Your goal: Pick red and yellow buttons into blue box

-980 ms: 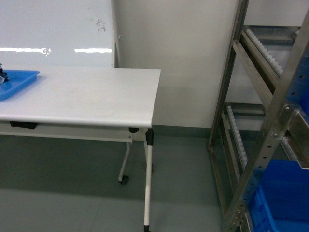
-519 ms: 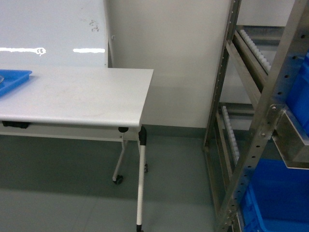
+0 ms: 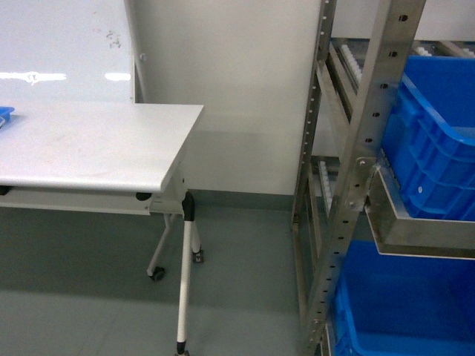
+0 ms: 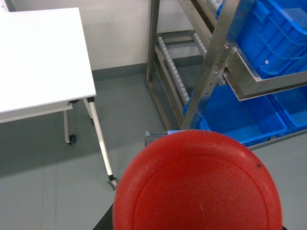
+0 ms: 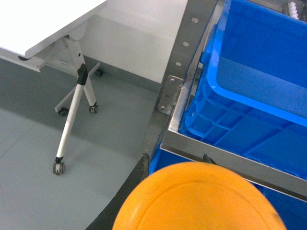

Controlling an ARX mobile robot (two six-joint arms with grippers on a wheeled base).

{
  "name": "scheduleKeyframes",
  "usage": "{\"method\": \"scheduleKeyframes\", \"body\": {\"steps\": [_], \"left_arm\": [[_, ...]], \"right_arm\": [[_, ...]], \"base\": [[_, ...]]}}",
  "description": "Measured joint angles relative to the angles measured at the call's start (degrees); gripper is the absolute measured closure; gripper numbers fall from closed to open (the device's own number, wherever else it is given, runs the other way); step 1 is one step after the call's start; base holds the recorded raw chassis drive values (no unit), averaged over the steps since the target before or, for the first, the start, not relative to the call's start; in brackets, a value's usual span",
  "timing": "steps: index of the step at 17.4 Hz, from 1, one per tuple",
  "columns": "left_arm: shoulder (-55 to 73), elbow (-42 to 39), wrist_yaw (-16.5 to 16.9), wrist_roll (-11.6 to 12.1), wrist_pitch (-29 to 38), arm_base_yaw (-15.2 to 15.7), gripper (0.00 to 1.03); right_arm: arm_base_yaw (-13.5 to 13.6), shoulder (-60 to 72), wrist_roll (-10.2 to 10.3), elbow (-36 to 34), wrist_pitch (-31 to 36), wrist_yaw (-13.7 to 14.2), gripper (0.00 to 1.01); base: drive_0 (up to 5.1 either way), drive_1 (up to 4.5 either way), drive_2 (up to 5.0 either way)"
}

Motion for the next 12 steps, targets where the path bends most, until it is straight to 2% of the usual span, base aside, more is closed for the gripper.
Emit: {"method": "scheduleKeyframes", "body": {"steps": [12], "left_arm": [[0.0, 0.0, 0.1, 0.0, 0.0, 0.0, 0.79]], "right_arm": [[0.0, 0.0, 0.0, 0.0, 0.0, 0.0, 0.73]], "base": [[4.9, -3.46, -1.3]]}}
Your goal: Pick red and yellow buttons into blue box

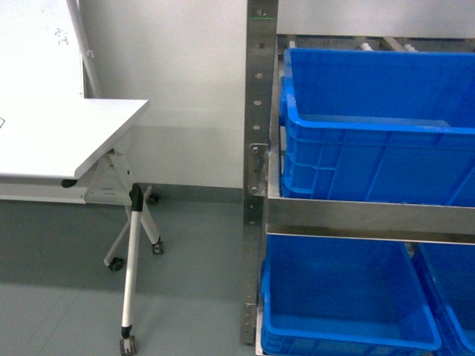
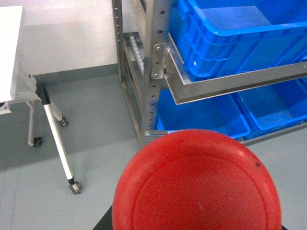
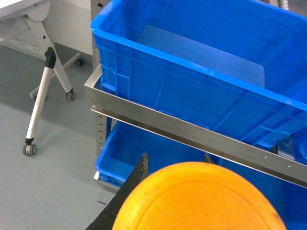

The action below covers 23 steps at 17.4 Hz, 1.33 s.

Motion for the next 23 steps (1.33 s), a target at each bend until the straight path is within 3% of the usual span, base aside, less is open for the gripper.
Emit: {"method": "scheduleKeyframes", "body": {"steps": [17, 23], "left_arm": [[0.0, 0.0, 0.1, 0.0, 0.0, 0.0, 0.79], [-0.2, 0.0, 0.2, 0.0, 0.0, -0.2, 0.79]], "right_arm": [[0.0, 0.0, 0.0, 0.0, 0.0, 0.0, 0.74], [0.0, 0.0, 0.0, 0.0, 0.0, 0.4, 0.74]], "base": [[4.8, -3.28, -1.2], [0.5, 0.07, -0.4]]}}
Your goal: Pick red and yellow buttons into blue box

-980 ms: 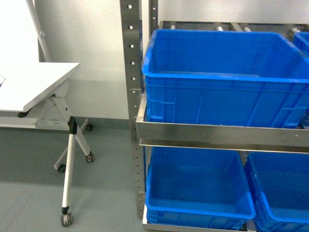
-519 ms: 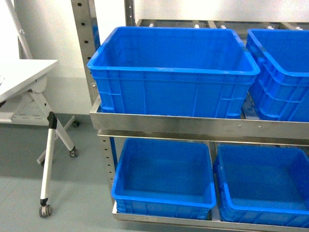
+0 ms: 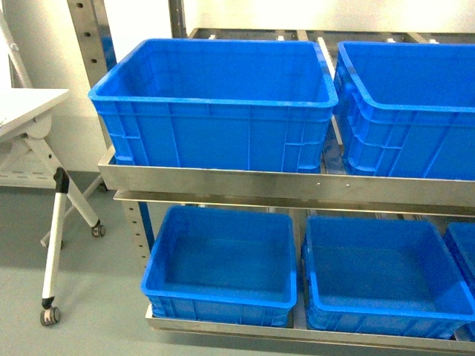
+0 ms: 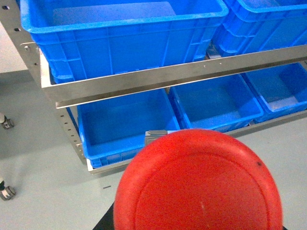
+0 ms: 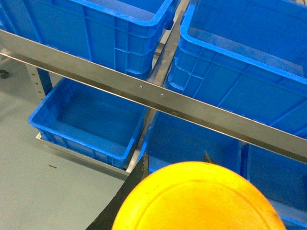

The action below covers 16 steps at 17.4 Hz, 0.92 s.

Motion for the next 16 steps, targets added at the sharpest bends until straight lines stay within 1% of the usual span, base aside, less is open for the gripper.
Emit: {"method": "scheduleKeyframes", "body": {"steps": [2, 16], "left_arm": [[-0.1, 0.0, -0.4, 0.0, 0.0, 0.3, 0.79], [0.0, 0.0, -0.3, 0.0, 0.0, 0.2, 0.79]], "right_arm": [[0.0, 0.0, 0.0, 0.0, 0.1, -0.5, 0.74], [0.0, 0.0, 0.0, 0.0, 0.1, -0.4, 0.74]], "base": [[3.8, 0.32, -4.5], [4.1, 0.57, -4.5]]}}
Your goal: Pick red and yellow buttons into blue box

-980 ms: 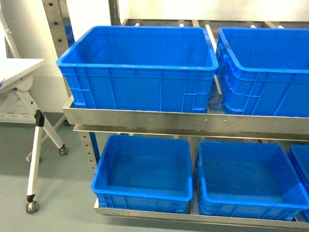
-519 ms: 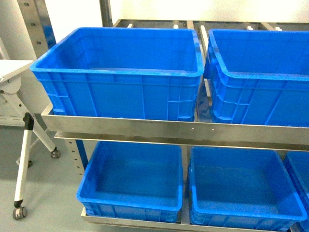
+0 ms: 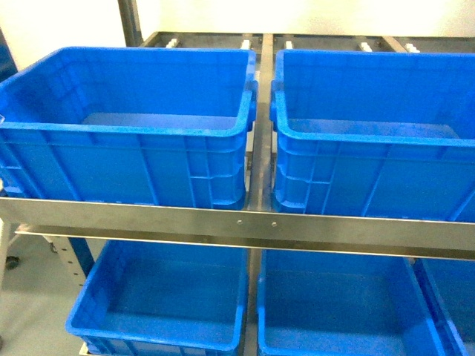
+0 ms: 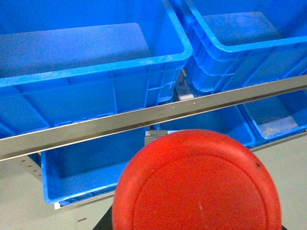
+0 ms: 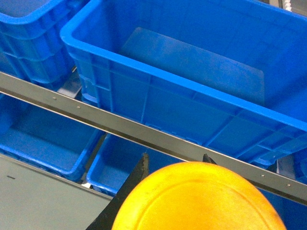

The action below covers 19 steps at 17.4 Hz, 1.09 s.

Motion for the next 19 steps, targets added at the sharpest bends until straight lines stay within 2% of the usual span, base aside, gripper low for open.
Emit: {"method": "scheduleKeyframes", "body": {"steps": [6, 13, 15, 19], "left_arm": [[0.1, 0.0, 0.0, 0.0, -0.2, 0.0, 0.79], [0.0, 0.0, 0.3, 0.0, 0.0, -0.2, 0.79], [0.5, 0.0, 0.2, 0.0, 0.0, -0.2, 0.79], [0.2, 0.0, 0.0, 0.0, 0.0, 0.1, 0.79]], "right_arm": [[0.0, 0.0, 0.0, 0.0, 0.0, 0.0, 0.74], [0.0, 0.0, 0.0, 0.0, 0.0, 0.2, 0.74], [0.0, 0.3, 0.0, 0.0, -0.1, 0.2, 0.74], [0.0, 0.0, 0.0, 0.0, 0.0, 0.0, 0.74]], "base": [[3.6, 0.54, -4.1], [0.3, 4.21, -3.5], [0.0, 0.00, 0.0], [4.0, -0.18, -3.5]]}}
